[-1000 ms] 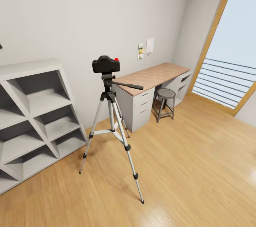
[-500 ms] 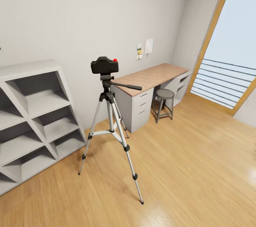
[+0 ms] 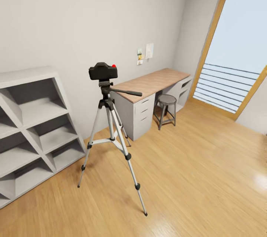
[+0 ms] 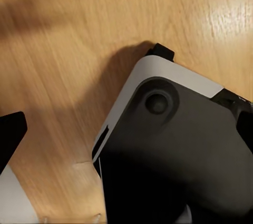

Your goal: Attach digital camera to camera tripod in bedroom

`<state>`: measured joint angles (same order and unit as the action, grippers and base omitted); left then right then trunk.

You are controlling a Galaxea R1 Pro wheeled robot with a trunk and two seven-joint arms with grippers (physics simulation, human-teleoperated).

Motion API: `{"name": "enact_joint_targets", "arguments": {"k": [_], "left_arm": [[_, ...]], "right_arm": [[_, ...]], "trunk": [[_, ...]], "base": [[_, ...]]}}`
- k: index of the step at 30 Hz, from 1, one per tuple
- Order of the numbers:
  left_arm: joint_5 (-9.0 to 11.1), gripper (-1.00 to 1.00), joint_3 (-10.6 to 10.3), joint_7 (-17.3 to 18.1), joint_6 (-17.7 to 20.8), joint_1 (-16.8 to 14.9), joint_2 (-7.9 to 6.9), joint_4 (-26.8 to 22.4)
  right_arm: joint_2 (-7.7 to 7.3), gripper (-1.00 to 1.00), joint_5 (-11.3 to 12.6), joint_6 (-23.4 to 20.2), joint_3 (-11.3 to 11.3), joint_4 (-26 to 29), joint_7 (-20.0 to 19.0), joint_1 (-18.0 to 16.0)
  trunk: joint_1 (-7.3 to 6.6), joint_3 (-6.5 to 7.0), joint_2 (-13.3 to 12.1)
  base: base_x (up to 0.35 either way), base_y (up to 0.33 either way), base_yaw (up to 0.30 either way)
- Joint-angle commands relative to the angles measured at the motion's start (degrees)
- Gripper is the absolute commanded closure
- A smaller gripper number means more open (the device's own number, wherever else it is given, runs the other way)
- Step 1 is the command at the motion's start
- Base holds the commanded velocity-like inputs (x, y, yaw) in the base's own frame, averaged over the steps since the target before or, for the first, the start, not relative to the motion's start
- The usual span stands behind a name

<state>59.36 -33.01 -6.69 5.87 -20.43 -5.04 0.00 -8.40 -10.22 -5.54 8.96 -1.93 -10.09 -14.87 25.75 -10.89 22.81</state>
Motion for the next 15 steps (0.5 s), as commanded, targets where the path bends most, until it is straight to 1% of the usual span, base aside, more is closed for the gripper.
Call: {"name": "enact_joint_targets", "arguments": {"k": [1,6,15], "left_arm": [[0.43,-1.00,-0.48,-0.19,0.61,-0.01,0.04,-0.01],[0.41,-1.00,-0.48,-0.29,1.93,0.55,0.12,0.00],[0.41,-1.00,-0.48,-0.34,2.27,1.48,0.06,0.00]], "right_arm": [[-0.01,-1.00,-0.57,-0.03,0.48,-0.09,-0.15,-0.04],[0.08,-1.00,-0.59,0.39,0.47,-0.09,-0.18,0.15],[0.09,-1.00,-0.59,0.46,0.48,-0.09,-0.19,0.26]], "trunk": [[0.03,-0.02,0.10],[0.03,0.40,0.10],[0.03,1.15,0.10]], "base": [[0.000,0.000,-0.119],[0.000,0.000,-0.134],[0.000,0.000,-0.150]]}}
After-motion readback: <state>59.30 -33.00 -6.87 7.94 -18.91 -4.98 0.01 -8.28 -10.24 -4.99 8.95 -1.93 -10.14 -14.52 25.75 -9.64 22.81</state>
